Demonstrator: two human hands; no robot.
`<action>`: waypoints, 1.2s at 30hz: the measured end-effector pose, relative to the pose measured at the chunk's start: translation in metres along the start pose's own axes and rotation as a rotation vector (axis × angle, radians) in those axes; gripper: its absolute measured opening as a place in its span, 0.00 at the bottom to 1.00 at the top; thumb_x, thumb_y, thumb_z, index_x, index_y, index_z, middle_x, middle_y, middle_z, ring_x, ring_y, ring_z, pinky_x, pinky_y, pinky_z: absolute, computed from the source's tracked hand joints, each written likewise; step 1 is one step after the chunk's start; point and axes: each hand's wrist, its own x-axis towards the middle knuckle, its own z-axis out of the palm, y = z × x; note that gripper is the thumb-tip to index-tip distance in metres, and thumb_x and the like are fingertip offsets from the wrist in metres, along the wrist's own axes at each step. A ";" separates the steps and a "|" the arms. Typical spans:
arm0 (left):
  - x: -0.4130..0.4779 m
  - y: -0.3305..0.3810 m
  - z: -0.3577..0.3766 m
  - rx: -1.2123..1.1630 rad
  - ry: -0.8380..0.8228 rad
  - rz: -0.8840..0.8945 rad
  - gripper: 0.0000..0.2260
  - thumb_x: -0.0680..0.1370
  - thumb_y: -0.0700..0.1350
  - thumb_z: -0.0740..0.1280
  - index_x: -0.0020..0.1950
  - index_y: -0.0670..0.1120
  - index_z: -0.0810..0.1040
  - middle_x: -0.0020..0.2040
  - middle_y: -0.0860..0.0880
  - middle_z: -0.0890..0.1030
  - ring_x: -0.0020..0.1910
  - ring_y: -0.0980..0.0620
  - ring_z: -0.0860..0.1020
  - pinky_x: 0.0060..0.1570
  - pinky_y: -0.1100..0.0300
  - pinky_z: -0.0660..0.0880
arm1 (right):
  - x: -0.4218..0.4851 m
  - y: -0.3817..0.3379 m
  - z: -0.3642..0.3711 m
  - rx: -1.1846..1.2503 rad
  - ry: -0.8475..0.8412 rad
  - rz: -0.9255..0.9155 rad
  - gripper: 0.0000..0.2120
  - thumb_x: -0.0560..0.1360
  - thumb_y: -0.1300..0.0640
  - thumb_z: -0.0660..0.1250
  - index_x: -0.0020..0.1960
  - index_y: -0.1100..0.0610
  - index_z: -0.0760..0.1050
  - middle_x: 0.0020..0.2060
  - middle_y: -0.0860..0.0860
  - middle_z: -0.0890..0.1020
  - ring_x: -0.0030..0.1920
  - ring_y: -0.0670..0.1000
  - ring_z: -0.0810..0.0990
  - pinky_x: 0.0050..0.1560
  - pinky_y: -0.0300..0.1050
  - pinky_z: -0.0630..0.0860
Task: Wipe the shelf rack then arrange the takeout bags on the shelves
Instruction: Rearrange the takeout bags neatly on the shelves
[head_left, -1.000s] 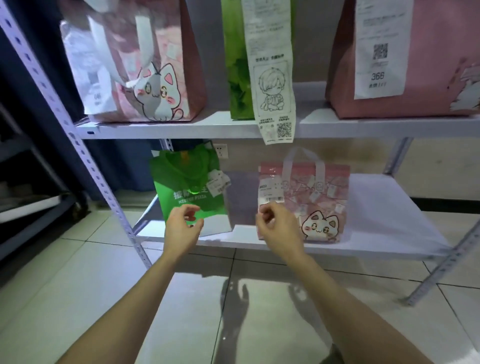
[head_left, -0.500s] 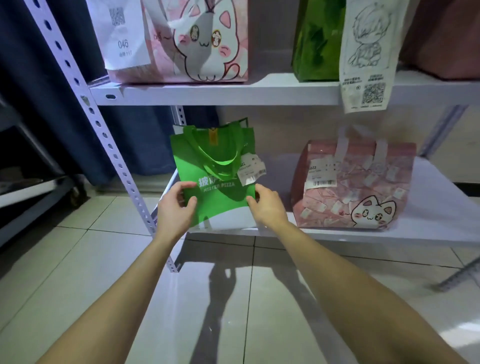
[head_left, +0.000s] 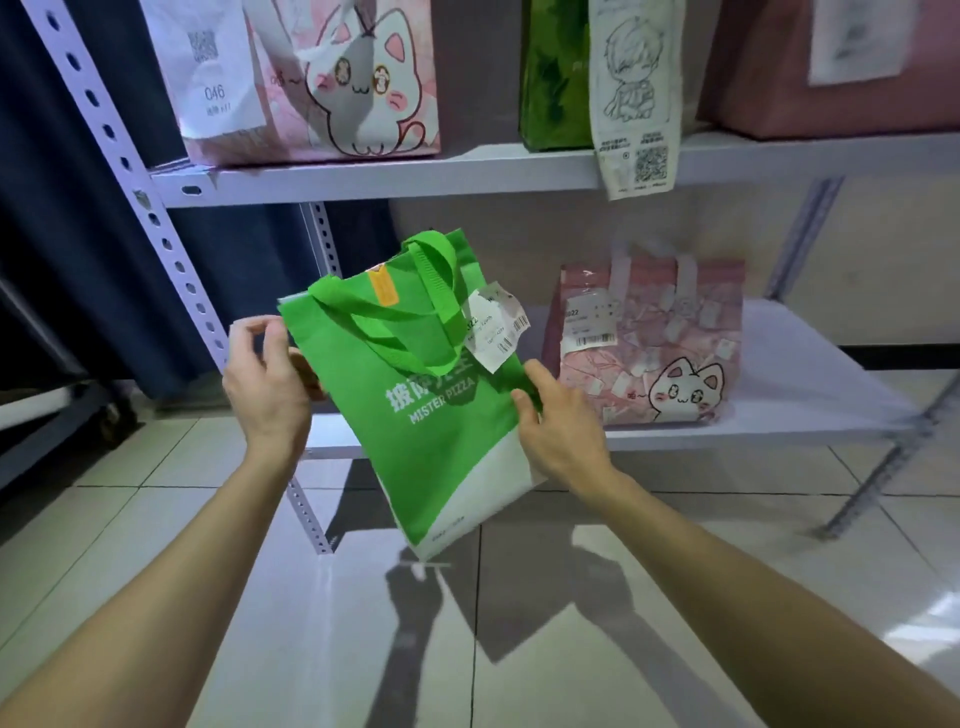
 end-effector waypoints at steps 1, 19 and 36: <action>-0.005 0.004 0.007 0.016 0.011 0.003 0.07 0.82 0.55 0.61 0.47 0.58 0.76 0.37 0.55 0.81 0.38 0.54 0.81 0.38 0.61 0.78 | -0.005 0.007 -0.013 -0.002 0.025 0.006 0.05 0.85 0.51 0.62 0.59 0.44 0.68 0.28 0.46 0.74 0.28 0.45 0.74 0.26 0.43 0.65; -0.130 0.012 0.178 0.232 -0.681 -0.003 0.03 0.84 0.46 0.70 0.55 0.55 0.81 0.51 0.51 0.84 0.47 0.48 0.85 0.44 0.50 0.86 | -0.086 0.199 -0.226 -0.161 0.336 0.334 0.05 0.83 0.57 0.63 0.55 0.47 0.72 0.34 0.48 0.79 0.34 0.54 0.79 0.38 0.58 0.81; -0.138 0.001 0.211 0.282 -0.739 -0.115 0.19 0.82 0.39 0.73 0.73 0.46 0.80 0.72 0.50 0.77 0.67 0.51 0.78 0.69 0.52 0.77 | -0.096 0.248 -0.249 -0.163 0.448 0.452 0.06 0.82 0.58 0.62 0.52 0.47 0.72 0.36 0.52 0.81 0.34 0.55 0.79 0.40 0.57 0.83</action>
